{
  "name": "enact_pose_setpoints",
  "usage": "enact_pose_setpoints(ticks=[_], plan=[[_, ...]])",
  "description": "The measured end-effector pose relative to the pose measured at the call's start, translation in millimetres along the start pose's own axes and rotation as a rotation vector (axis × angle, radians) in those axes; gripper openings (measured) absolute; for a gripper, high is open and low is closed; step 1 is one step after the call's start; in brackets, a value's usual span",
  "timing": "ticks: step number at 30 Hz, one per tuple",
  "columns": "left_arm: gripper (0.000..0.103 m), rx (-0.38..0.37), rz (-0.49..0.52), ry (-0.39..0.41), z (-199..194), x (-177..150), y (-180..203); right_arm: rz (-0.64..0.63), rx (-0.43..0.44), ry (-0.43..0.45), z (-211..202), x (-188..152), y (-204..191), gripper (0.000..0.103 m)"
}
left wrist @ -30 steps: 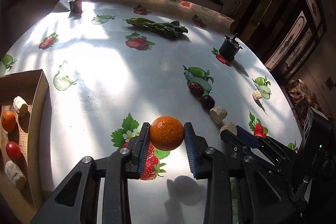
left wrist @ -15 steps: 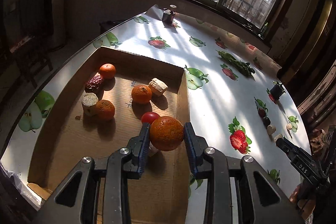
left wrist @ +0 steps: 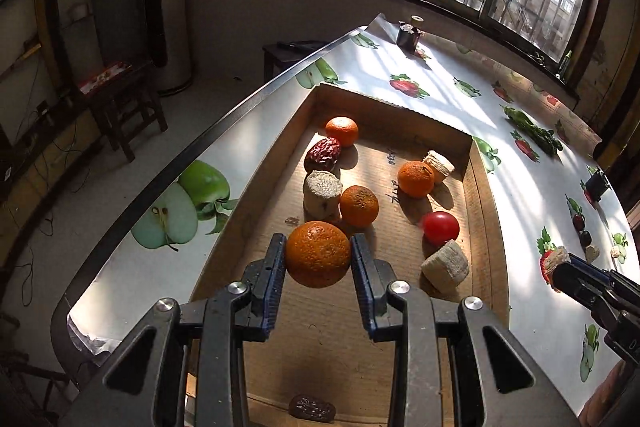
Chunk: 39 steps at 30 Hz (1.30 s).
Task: Organize fruits
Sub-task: 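Release the orange into the box with the left tool while the right tool drops the bread there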
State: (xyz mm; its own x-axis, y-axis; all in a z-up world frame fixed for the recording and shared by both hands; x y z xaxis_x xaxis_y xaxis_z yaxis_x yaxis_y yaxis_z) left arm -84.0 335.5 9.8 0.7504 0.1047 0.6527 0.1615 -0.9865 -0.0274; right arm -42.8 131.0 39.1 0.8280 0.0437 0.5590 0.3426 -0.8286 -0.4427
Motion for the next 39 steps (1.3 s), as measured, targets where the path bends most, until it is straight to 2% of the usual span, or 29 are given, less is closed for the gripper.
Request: enact_pose_setpoints(ticks=[4,9,19,21,23,25,28,33,36,39], plan=[[0.031,-0.001,-0.002,-0.028,11.7,-4.7,-4.5,-0.071,0.016,-0.083,35.4,-15.1,-33.6,0.029],[0.031,-0.013,-0.012,-0.05,22.2,-7.3,-8.3,-0.111,0.005,-0.168,75.9,-26.1,-52.7,0.03],[0.032,-0.001,-0.057,-0.018,14.3,-5.1,-25.2,-0.211,-0.043,-0.167,99.8,-34.0,-75.2,0.03],[0.037,0.011,-0.058,-0.003,8.6,-3.2,-26.8,-0.225,-0.048,-0.156,100.7,-34.5,-77.3,0.03],[0.046,0.026,-0.058,0.015,1.8,-0.4,-27.8,-0.234,-0.057,-0.151,100.9,-35.8,-78.3,0.031],[0.048,0.049,-0.05,0.036,-6.5,4.2,-27.9,-0.23,-0.045,-0.151,98.0,-36.8,-78.8,0.032],[0.05,0.089,-0.031,0.068,-21.9,9.9,-26.1,-0.204,-0.018,-0.13,85.6,-36.8,-78.9,0.04],[0.064,0.166,0.023,0.133,-49.1,19.6,-10.6,-0.13,-0.004,-0.041,46.5,-34.3,-65.5,0.059],[0.071,0.184,0.062,0.155,-59.0,24.5,7.7,-0.043,-0.018,0.009,23.3,-35.7,-43.6,0.065],[0.076,0.183,0.104,0.165,-64.7,28.0,29.2,0.02,-0.078,0.048,6.9,-39.6,-19.9,0.066]])
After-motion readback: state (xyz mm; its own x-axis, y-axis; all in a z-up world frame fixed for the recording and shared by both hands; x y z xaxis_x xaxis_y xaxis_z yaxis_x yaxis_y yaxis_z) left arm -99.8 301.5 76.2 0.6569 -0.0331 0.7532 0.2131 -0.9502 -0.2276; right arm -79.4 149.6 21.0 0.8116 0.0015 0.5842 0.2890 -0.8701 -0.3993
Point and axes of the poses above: each gripper's, at about its wrist camera, not at the fingertips, and z roughly the way its jaws point, y to its right, x to its top, the point moved 6 cm from there along z, roughly the way its jaws point, and after that the axes turned 15 degrees about z, right-handed, at the moved point
